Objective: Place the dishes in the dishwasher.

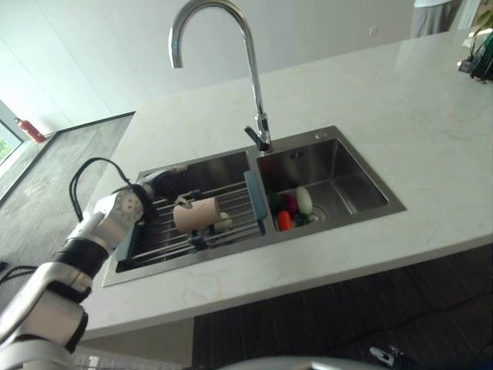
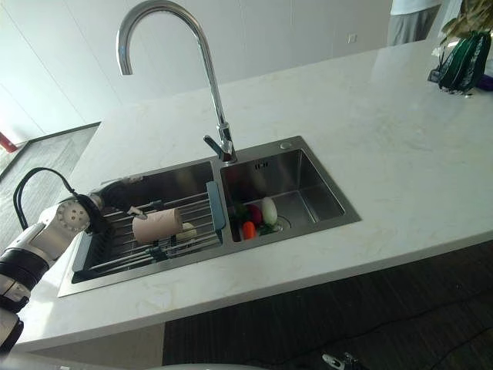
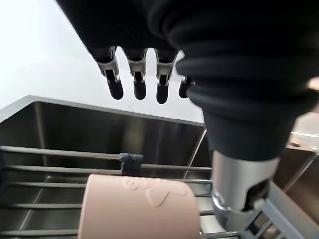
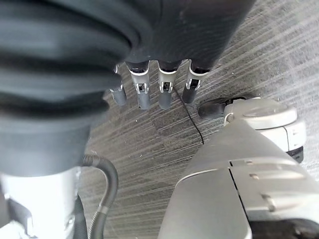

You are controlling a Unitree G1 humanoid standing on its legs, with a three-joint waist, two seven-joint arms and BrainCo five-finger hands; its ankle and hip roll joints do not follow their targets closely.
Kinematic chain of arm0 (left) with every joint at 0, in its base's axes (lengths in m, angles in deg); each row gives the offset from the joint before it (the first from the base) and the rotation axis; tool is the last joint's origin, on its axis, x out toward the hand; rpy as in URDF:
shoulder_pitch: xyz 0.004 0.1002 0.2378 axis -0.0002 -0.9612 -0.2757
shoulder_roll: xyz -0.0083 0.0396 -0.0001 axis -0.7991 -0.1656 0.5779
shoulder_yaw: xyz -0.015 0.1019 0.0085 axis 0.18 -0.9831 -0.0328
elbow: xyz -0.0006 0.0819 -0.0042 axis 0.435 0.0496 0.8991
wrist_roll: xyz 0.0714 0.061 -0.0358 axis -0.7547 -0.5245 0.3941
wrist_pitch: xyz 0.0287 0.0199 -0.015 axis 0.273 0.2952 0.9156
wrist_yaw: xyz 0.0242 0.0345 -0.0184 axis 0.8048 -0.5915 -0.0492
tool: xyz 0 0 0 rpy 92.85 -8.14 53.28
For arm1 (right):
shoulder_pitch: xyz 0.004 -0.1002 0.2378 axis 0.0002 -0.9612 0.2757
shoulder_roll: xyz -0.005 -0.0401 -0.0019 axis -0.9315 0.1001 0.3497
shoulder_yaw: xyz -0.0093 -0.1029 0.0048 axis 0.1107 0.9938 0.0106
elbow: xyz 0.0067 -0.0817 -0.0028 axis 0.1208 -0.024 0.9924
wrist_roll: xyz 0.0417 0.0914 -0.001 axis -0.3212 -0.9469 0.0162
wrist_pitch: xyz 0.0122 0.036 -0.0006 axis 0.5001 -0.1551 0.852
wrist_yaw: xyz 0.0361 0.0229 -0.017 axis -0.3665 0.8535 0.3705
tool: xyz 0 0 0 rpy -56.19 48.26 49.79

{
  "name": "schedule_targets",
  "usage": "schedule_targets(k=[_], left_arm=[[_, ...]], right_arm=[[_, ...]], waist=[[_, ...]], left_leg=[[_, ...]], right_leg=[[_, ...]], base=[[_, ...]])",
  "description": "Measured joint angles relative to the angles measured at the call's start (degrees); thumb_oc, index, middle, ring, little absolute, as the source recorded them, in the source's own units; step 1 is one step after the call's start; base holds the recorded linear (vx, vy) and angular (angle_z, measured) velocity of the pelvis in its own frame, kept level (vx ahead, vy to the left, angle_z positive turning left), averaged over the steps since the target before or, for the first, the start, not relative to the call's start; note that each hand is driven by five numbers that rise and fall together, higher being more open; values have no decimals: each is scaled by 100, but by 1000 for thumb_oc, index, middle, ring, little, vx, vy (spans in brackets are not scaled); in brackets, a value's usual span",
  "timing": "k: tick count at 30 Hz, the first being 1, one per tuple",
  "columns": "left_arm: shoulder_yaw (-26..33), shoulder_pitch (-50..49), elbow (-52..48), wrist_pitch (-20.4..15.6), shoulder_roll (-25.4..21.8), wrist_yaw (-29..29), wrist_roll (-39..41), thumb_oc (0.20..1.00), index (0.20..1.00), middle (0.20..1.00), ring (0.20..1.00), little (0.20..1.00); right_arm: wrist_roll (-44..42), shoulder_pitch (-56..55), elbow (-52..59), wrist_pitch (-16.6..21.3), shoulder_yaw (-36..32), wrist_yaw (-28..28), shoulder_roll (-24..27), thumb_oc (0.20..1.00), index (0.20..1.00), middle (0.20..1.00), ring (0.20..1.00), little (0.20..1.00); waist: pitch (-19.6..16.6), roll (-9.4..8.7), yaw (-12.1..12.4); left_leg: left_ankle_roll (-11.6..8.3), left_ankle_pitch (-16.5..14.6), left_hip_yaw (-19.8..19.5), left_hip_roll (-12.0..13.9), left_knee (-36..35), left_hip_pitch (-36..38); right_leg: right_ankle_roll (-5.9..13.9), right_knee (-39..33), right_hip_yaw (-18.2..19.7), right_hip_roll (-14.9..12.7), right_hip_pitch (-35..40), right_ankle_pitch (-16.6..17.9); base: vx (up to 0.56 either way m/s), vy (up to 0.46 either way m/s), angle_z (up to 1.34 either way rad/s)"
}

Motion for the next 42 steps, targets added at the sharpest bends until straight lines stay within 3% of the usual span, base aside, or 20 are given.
schedule_targets(k=[14,28,42], left_arm=[[79,-39,958,-171,150,121,-112,1000,1000,1000,1000,1000],[78,-36,958,-261,222,176,-490,1000,1000,1000,1000,1000],[78,-36,1036,-232,260,578,-822,1000,1000,1000,1000,1000]], right_arm=[[0,109,9,10,-2,40,161,1000,1000,1000,1000,1000],[-90,154,218,-36,7,55,172,1000,1000,1000,1000,1000],[-93,156,227,-102,6,55,172,1000,1000,1000,1000,1000]], waist=[[298,-69,-77],[467,-143,-104],[522,-203,-143]], left_leg=[[0,1,17,-53,3,-33],[0,2,19,-55,5,-36],[0,2,66,-57,32,-21]], right_leg=[[34,31,11,-53,-44,24],[42,31,12,-54,-53,29],[61,32,54,-43,-61,47]], base=[[10,37,0],[3,5,0],[0,2,-1]])
